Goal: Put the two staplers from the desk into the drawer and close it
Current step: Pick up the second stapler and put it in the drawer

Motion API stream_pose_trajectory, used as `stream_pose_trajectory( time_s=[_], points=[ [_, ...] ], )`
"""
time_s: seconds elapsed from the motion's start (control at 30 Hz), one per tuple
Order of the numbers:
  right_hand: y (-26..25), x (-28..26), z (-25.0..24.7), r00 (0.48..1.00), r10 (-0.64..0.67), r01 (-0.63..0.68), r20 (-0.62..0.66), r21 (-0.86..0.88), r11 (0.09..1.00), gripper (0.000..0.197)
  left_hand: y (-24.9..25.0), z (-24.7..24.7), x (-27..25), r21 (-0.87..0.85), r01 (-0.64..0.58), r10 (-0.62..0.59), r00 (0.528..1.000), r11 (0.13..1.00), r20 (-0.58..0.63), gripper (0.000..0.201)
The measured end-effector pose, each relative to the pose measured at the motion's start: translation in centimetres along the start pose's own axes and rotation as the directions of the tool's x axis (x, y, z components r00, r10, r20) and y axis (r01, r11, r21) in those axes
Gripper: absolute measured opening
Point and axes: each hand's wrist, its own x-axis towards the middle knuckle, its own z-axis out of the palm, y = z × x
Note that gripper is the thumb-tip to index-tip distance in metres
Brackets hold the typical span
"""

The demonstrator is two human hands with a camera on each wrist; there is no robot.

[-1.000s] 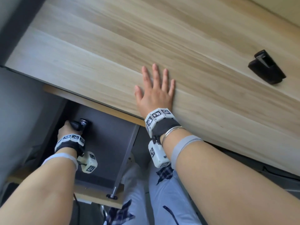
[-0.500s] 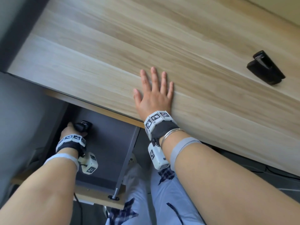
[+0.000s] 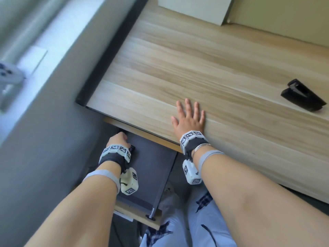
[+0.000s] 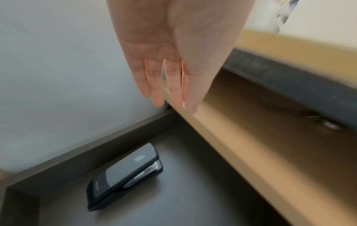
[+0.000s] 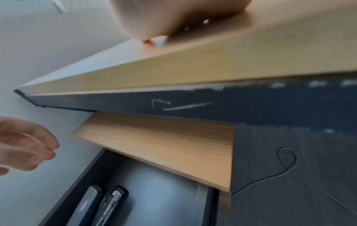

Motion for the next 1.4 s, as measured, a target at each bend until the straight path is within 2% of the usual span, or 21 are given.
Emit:
stream_pose_trajectory(
  time_s=[0.13,0.23,0.37,0.57,0.7,0.83,0.9,1.07,1.17,1.3,1.4],
  points=[
    [1.3,0.0,-1.6,0.992,-0.061,0.061,0.107,-0.001,0.998,0.06,3.5,-3.0,-3.0,0.097,-0.066,0.065,0.998,0.993,0.007,0.03],
    [2.3,0.5,-3.5,0.968,-0.13,0.128,0.215,0.024,0.992,0.058,6.5,-5.3,-5.0,0.123,-0.109,0.109,0.994,0.986,0.008,0.032],
    [4.8,1.8,-6.4,0.938,-0.152,0.133,0.31,0.082,0.988,0.05,11.5,-7.3,-6.5,0.144,-0.21,0.212,0.977,0.967,0.0,0.035],
    [13.4,3.8,-11.2,0.953,0.003,-0.02,0.302,0.052,0.998,0.045,21.0,-6.8,-8.0,0.168,-0.319,0.32,0.947,0.933,0.021,0.037],
    [20.4,5.1,-14.5,0.966,0.135,-0.145,0.223,0.03,0.989,0.043,27.2,-4.8,-8.6,0.177,-0.389,0.388,0.921,0.904,0.041,0.034],
    [27.1,5.8,-16.5,0.96,0.262,-0.265,0.101,0.015,0.964,0.05,32.6,-2.4,-9.3,0.191,-0.444,0.44,0.896,0.875,0.067,0.031],
    [29.6,6.1,-16.7,0.938,0.339,-0.342,0.077,0.036,0.939,0.058,34.5,-1.2,-9.4,0.201,-0.457,0.45,0.889,0.867,0.08,0.031],
    [33.2,7.0,-16.4,0.888,0.424,-0.437,0.178,0.038,0.899,0.076,36.6,1.1,-9.6,0.211,-0.447,0.44,0.894,0.869,0.083,0.03],
    [33.7,8.0,-15.9,0.884,0.415,-0.433,0.216,0.041,0.901,0.072,36.4,1.6,-9.3,0.22,-0.431,0.425,0.902,0.875,0.075,0.031],
    [33.4,8.7,-15.5,0.891,0.409,-0.427,0.197,0.057,0.902,0.062,35.4,1.5,-8.8,0.213,-0.402,0.399,0.915,0.891,0.058,0.031],
    [32.7,8.7,-15.6,0.884,0.386,-0.413,0.263,0.054,0.909,0.063,34.3,1.2,-8.5,0.204,-0.385,0.38,0.923,0.9,0.067,0.032]
  ],
)
